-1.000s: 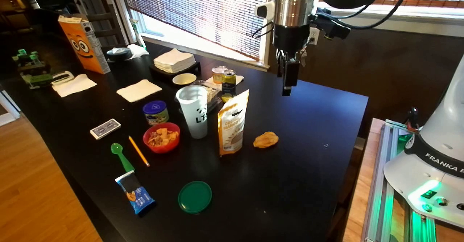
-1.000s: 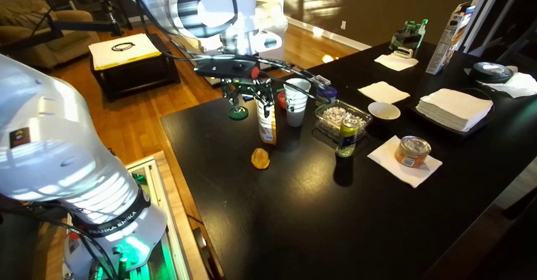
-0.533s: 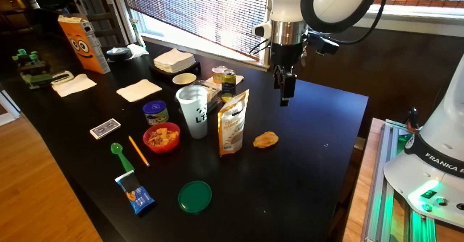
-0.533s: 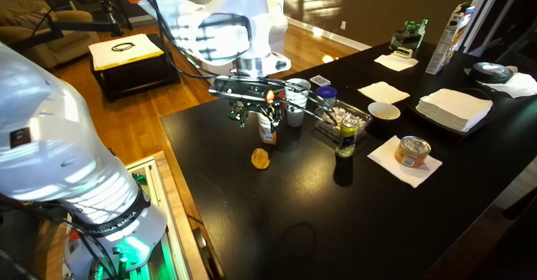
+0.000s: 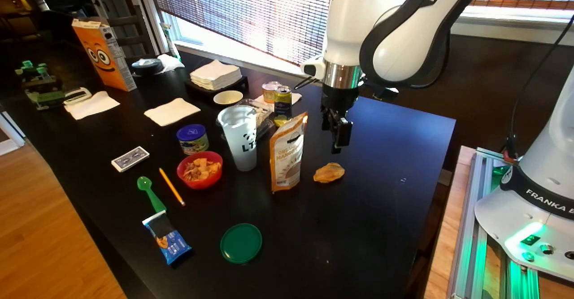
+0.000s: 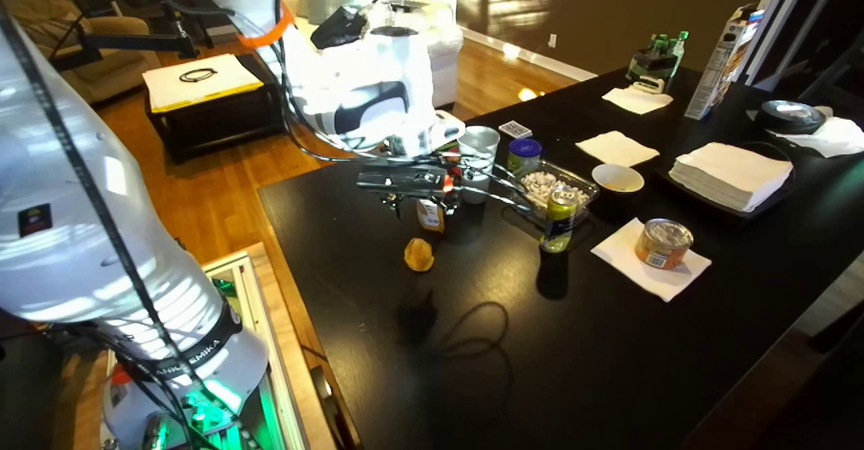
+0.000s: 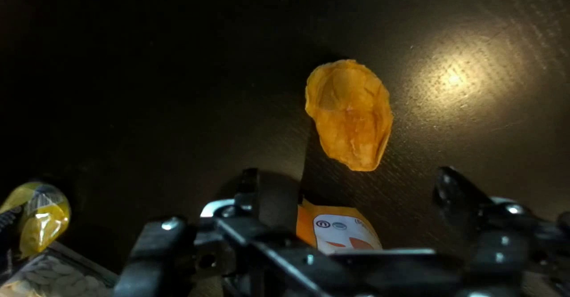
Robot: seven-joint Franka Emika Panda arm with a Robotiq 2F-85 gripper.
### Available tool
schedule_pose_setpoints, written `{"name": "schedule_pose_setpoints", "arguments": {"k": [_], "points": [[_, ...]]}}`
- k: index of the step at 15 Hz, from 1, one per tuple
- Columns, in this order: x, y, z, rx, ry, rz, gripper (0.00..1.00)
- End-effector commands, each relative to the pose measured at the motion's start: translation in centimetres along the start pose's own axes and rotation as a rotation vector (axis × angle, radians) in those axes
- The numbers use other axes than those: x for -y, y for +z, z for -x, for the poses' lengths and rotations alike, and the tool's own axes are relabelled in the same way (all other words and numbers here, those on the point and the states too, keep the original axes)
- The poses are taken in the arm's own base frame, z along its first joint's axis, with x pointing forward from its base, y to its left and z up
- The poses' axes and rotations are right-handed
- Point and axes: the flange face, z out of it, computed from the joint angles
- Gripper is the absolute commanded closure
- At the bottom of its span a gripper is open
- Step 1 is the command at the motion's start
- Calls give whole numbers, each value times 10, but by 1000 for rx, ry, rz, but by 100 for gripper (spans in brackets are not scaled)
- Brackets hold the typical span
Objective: Put the yellow object inside the white and yellow packet.
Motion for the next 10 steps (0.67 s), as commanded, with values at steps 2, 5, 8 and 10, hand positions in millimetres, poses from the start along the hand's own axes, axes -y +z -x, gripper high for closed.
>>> {"name": "schedule_pose_setpoints", "arguments": {"k": [2,5,8,10], "points": [[10,38,-6,-53,-98,14,0],[17,58,-3,-49,-130,-4,0],[20,72,2,-34,-156,-21,0],[20,78,6,-26,-168,-27,0]]}}
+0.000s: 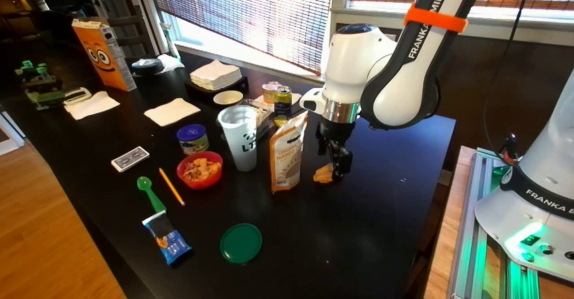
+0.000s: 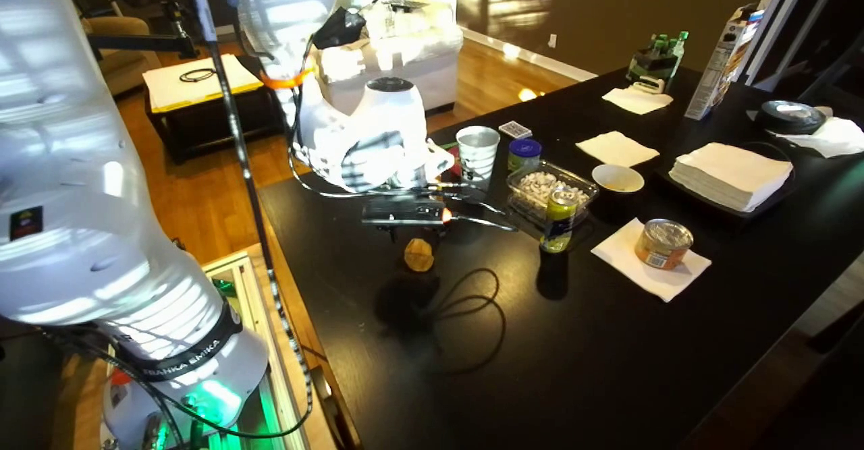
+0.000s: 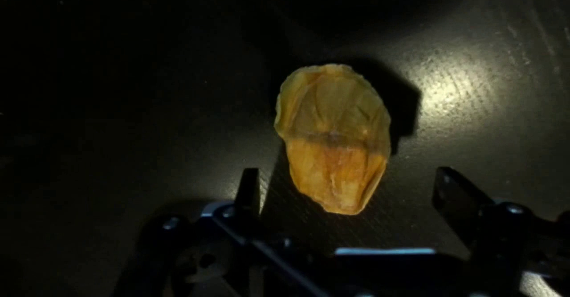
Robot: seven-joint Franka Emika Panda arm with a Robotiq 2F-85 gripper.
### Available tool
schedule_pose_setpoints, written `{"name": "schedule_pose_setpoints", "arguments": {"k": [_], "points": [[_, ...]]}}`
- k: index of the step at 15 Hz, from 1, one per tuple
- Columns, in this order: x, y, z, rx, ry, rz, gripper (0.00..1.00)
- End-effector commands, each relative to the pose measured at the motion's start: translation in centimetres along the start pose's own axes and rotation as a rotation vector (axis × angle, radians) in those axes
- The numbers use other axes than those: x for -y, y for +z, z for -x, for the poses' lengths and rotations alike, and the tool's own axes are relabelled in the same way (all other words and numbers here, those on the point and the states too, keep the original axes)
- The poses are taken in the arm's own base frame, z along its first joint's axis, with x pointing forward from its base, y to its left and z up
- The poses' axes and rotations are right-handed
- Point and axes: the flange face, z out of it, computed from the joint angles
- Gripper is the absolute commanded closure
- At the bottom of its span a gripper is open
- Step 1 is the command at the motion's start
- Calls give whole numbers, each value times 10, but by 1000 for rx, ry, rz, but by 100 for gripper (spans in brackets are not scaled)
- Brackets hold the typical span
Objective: Put the yellow object inside the white and yellow packet.
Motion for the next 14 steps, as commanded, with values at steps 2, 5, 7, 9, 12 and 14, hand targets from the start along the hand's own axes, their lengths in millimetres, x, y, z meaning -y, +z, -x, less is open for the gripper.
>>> {"name": "schedule_pose_setpoints", "arguments": {"k": [2,5,7,9,12,14], "points": [[-2,13,9,4,-49,-6,0],[-3,19,15,11,-68,-15,0],[-4,23,18,14,-76,-21,0],[-4,25,21,14,-81,-26,0],[-3,30,23,13,-93,-33,0],[-3,32,25,10,-101,-37,0]]}}
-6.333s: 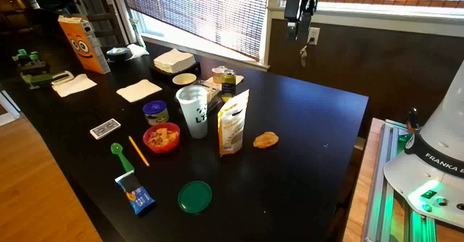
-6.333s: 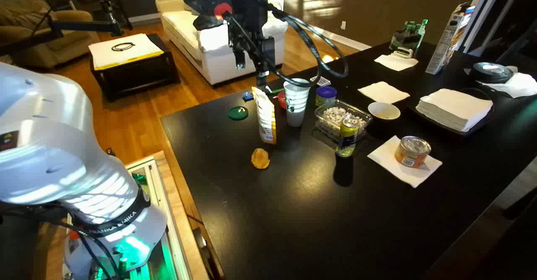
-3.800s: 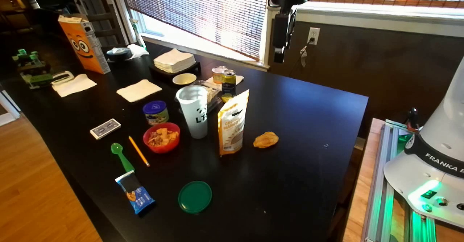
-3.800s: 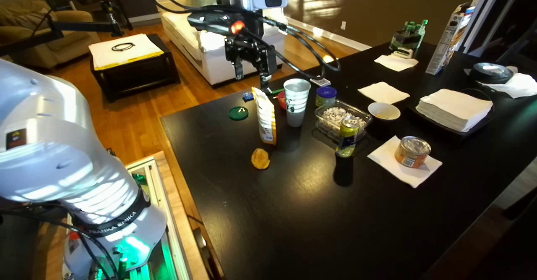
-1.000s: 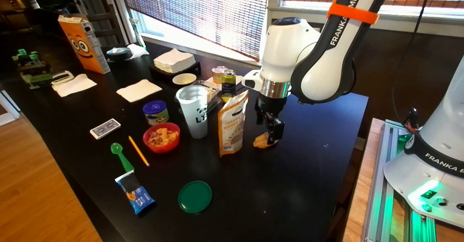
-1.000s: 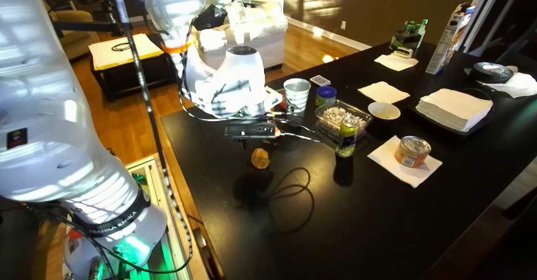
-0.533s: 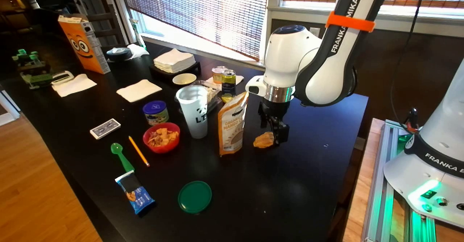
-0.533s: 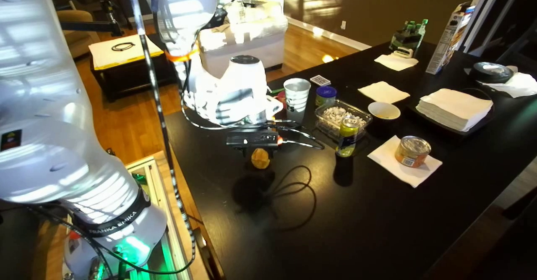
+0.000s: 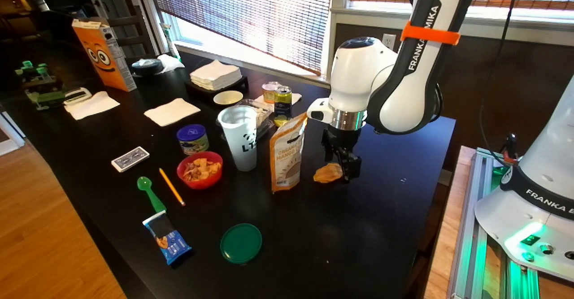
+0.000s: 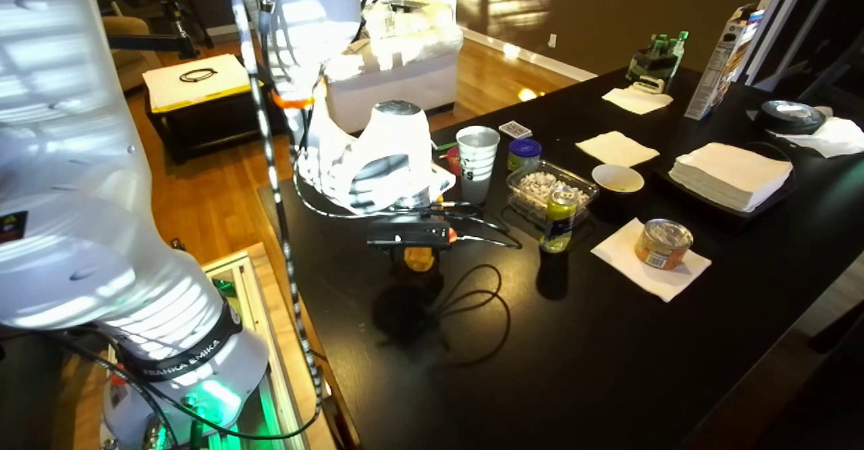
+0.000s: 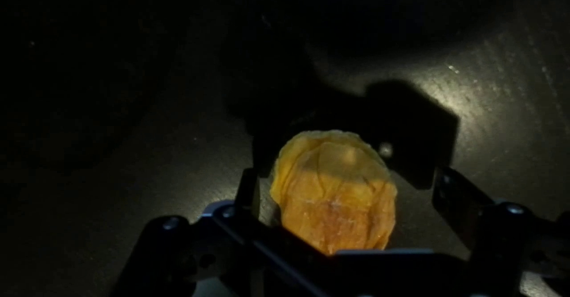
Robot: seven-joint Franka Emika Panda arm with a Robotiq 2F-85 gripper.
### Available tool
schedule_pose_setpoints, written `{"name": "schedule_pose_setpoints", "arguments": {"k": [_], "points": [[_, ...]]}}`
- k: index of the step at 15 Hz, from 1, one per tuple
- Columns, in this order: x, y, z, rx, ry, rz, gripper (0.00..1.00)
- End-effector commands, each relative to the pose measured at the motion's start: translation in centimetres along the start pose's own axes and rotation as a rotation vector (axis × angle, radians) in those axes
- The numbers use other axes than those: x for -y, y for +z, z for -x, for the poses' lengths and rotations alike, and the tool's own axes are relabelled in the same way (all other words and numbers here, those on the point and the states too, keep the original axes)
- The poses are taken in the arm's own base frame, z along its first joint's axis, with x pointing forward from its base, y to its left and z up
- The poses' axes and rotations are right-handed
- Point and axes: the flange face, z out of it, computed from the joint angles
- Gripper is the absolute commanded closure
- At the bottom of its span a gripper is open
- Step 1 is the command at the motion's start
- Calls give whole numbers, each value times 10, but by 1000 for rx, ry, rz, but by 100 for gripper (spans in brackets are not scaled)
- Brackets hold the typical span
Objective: Put the yellow object inside the white and yellow packet.
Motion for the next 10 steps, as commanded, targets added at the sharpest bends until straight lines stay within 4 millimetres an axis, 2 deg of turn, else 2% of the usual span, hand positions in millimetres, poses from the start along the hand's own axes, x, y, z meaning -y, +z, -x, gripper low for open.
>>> {"name": "schedule_pose_setpoints", "arguments": {"k": [1,2,5,10], "points": [[1,6,2,-19,-39,-2,2],[1,7,2,-20,-43,-4,11],[2,9,2,-22,-50,-10,27],[-1,6,2,-28,-55,-6,32]]}}
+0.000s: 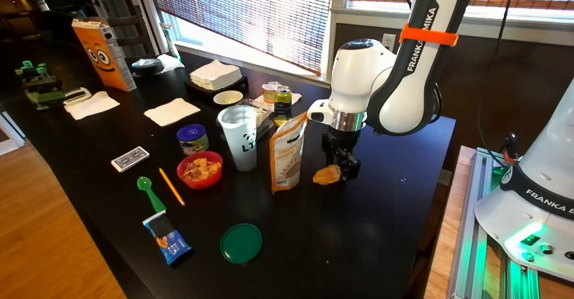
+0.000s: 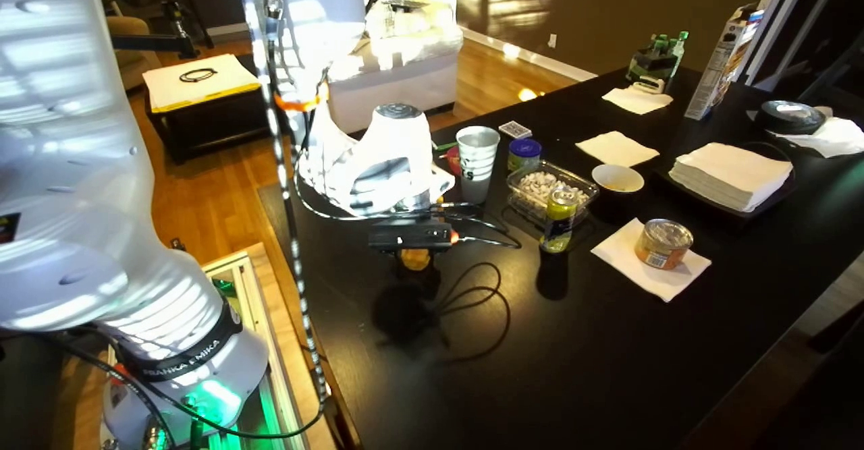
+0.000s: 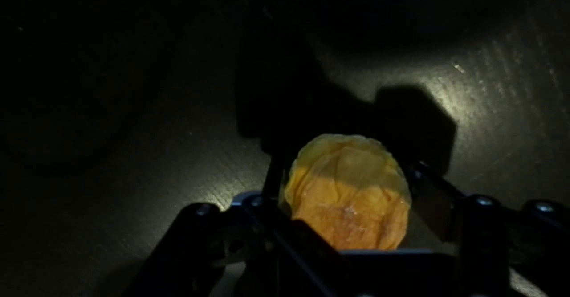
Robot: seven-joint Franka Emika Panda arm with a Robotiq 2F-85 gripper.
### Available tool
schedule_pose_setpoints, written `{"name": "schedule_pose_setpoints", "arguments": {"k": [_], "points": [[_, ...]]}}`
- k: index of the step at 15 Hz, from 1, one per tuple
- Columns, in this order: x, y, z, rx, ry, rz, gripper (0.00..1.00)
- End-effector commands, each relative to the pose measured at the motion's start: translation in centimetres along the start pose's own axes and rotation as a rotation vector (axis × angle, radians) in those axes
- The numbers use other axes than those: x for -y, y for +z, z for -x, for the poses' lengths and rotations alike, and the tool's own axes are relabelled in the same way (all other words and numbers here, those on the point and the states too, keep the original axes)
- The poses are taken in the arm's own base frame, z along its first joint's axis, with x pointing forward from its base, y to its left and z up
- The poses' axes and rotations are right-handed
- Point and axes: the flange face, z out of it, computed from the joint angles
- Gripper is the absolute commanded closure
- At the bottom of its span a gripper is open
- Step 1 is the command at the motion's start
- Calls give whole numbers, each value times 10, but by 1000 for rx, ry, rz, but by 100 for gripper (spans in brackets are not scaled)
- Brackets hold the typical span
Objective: Put the yellow object inside the white and yellow packet.
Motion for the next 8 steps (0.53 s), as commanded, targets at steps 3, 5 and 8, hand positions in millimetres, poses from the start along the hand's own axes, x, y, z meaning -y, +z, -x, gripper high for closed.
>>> {"name": "schedule_pose_setpoints", "arguments": {"k": [3,5,8], "points": [[-5,-2,3,-13,-20,12,34],[-8,-4,3,-18,-21,20,44],[-12,-9,4,-24,-23,33,66]]}}
